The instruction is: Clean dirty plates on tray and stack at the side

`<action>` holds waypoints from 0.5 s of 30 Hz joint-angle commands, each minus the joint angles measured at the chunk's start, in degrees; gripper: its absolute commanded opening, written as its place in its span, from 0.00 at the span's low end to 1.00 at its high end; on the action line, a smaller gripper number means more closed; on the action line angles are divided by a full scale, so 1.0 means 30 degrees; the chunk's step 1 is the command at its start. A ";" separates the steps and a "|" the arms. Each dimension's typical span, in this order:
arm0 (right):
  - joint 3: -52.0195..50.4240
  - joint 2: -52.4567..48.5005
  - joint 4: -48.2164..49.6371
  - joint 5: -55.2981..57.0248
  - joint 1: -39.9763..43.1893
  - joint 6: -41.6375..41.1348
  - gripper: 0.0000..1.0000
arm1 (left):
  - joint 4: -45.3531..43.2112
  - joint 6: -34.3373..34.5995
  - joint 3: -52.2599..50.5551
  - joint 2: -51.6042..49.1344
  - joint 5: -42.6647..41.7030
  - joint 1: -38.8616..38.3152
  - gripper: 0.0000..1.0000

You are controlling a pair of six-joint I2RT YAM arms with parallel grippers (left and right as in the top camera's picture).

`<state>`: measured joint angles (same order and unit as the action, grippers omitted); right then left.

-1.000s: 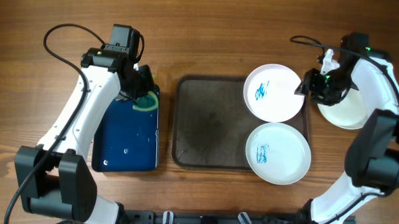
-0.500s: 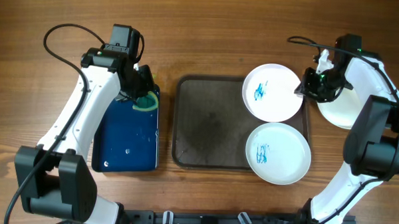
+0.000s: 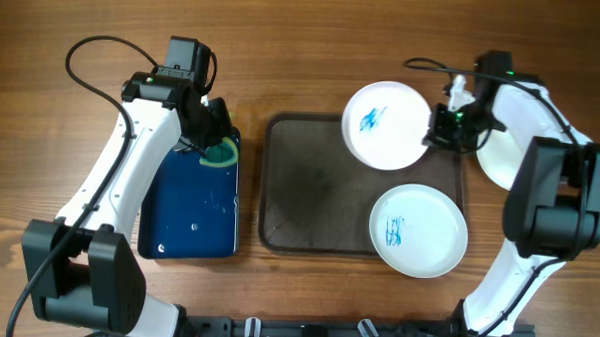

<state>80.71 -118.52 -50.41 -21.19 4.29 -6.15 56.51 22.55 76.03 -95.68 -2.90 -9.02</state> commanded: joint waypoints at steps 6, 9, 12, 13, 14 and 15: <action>-0.0197 -0.0423 -0.0896 0.1610 -0.3665 0.0933 0.05 | -0.0146 -0.0393 0.0379 0.0000 -0.1253 -0.0058 0.04; -0.0197 -0.0423 -0.1297 0.2616 -0.4656 0.1239 0.05 | -0.0372 -0.0401 0.0379 0.0000 -0.2280 -0.0189 0.04; -0.0197 -0.0423 -0.1260 0.2623 -0.5668 0.1566 0.05 | -0.0925 -0.0466 0.0379 0.0000 -0.3687 -0.1071 0.04; -0.0197 -0.0423 -0.1202 0.2623 -0.5996 0.1552 0.05 | -0.1246 -0.0459 0.0379 0.0000 -0.4109 -0.1639 0.04; -0.0197 -0.0423 -0.1195 0.2616 -0.6237 0.1537 0.05 | -0.1530 -0.0459 0.0379 -0.0007 -0.4248 -0.2193 0.04; -0.0197 -0.0423 -0.1202 0.2616 -0.6324 0.1530 0.04 | -0.1734 -0.0452 0.0379 -0.0007 -0.4248 -0.2718 0.04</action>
<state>80.71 -118.58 -54.13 -14.98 -13.15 -2.66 52.80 22.11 76.03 -95.68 -11.81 -13.13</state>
